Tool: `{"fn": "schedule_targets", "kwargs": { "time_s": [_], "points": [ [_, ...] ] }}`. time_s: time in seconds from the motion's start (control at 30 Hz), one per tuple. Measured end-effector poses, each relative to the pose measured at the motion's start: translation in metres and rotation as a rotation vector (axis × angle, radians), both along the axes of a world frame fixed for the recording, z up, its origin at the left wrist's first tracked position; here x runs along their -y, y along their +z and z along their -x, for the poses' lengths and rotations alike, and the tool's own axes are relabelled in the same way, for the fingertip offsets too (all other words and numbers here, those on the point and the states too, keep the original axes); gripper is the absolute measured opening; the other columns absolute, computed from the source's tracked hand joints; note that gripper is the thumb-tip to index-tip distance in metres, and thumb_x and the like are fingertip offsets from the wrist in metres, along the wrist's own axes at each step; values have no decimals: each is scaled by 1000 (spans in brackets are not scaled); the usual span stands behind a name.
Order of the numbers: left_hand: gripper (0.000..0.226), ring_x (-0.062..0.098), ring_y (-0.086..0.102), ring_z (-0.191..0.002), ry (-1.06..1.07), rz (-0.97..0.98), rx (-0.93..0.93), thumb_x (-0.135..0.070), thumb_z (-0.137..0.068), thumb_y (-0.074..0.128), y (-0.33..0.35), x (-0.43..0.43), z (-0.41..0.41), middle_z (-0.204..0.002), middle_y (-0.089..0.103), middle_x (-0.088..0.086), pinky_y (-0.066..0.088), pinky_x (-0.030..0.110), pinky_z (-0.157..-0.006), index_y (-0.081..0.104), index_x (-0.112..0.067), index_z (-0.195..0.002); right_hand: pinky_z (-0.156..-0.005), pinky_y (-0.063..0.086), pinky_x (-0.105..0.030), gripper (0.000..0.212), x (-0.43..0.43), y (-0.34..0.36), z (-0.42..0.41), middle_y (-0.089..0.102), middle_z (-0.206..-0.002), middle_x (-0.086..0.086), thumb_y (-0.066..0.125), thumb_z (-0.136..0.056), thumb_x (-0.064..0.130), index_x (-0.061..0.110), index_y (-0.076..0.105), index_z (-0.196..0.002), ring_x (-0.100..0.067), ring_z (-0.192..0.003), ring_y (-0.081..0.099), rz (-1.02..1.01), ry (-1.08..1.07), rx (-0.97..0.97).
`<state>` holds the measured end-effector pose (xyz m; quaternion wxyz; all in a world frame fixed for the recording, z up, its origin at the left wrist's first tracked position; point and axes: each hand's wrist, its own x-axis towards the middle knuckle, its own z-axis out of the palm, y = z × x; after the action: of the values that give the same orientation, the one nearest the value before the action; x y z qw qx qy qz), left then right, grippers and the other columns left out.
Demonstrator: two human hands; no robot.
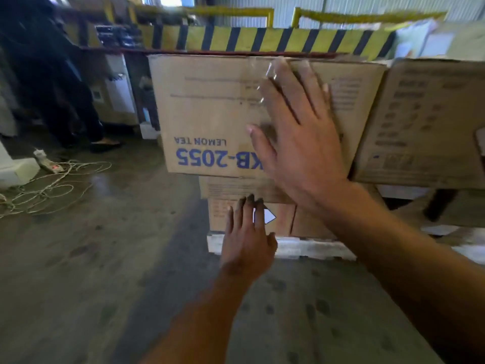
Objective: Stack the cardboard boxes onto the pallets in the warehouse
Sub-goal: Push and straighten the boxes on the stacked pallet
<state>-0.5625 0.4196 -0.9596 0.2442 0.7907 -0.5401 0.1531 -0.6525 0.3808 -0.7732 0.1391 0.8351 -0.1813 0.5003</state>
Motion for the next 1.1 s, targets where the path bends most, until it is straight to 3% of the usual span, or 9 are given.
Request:
{"fn": "schedule_targets", "kwargs": {
  "time_s": [0.13, 0.2, 0.33, 0.47, 0.6, 0.67, 0.83, 0.97, 1.1],
  "points": [
    [81, 39, 29, -148, -10, 24, 171, -50, -89, 33, -26, 23, -27, -160, 32, 20, 15, 55, -118, 28, -3, -154, -119, 22, -60, 68, 0, -31, -3, 32, -162, -11, 57, -95, 41, 10, 41, -152, -37, -151, 22, 105, -75, 3],
    [84, 40, 26, -149, 10, 55, 195, -54, -89, 30, -23, 38, -35, -162, 23, 22, 12, 56, -117, 16, -3, -156, -121, 21, -58, 69, -2, -39, -7, 29, -163, -11, 55, -96, 43, 11, 37, -154, -36, -152, 19, 99, -102, 22],
    [90, 39, -12, -152, -8, 127, 67, -59, -98, 32, -6, 64, -33, -163, -18, 18, -11, 53, -118, -13, -9, -158, -122, 18, -57, 72, 0, -38, -13, 23, -165, -14, 48, -98, 46, 8, 31, -156, -37, -153, 13, 133, -125, 20],
    [92, 38, 3, -153, -11, 138, 6, -61, -91, 33, -35, 73, -38, -166, -3, 18, 10, 59, -120, -2, -10, -160, -122, 11, -54, 74, 2, -31, -21, 18, -166, -17, 44, -98, 45, 4, 27, -157, -38, -153, 10, 123, -112, 28],
    [93, 32, -24, -151, -19, 41, 22, -62, -96, 29, -46, 71, -47, -157, -39, 10, -5, 60, -121, -30, -15, -151, -123, 13, -56, 76, 1, -38, -19, 18, -166, -18, 42, -99, 48, 3, 23, -158, -38, -154, 10, 137, -163, -49],
    [91, 31, -32, -147, -19, 13, 44, -64, -95, 19, -37, 72, -49, -154, -45, 9, -12, 58, -120, -39, -15, -146, -123, 16, -56, 76, 2, -41, -14, 19, -166, -16, 41, -99, 50, 4, 25, -158, -37, -154, 12, 166, -185, -71],
    [91, 30, -30, -149, 16, -56, 78, -66, -95, 20, -26, 83, -51, -158, -37, 9, -13, 55, -121, -35, -15, -147, -122, 13, -54, 73, 17, -44, -12, 23, -165, -13, 40, -100, 50, 6, 29, -157, -36, -153, 16, 218, -146, -47],
    [99, 34, -22, -151, 56, -177, 85, -69, -74, -7, -20, 91, -47, -167, -16, 11, -19, 51, -118, -16, -17, -158, -122, 14, -54, 71, 25, -49, -16, 27, -164, -11, 47, -99, 46, 6, 34, -155, -35, -152, 21, 259, -106, 21],
    [104, 32, -22, -151, 63, -284, 133, -64, -68, -12, -23, 90, -50, -168, -9, 11, -15, 53, -121, -2, -21, -161, -123, 13, -53, 72, 29, -49, -18, 26, -165, -9, 53, -98, 43, 8, 31, -157, -35, -153, 19, 244, -104, 20]
  ]
}}
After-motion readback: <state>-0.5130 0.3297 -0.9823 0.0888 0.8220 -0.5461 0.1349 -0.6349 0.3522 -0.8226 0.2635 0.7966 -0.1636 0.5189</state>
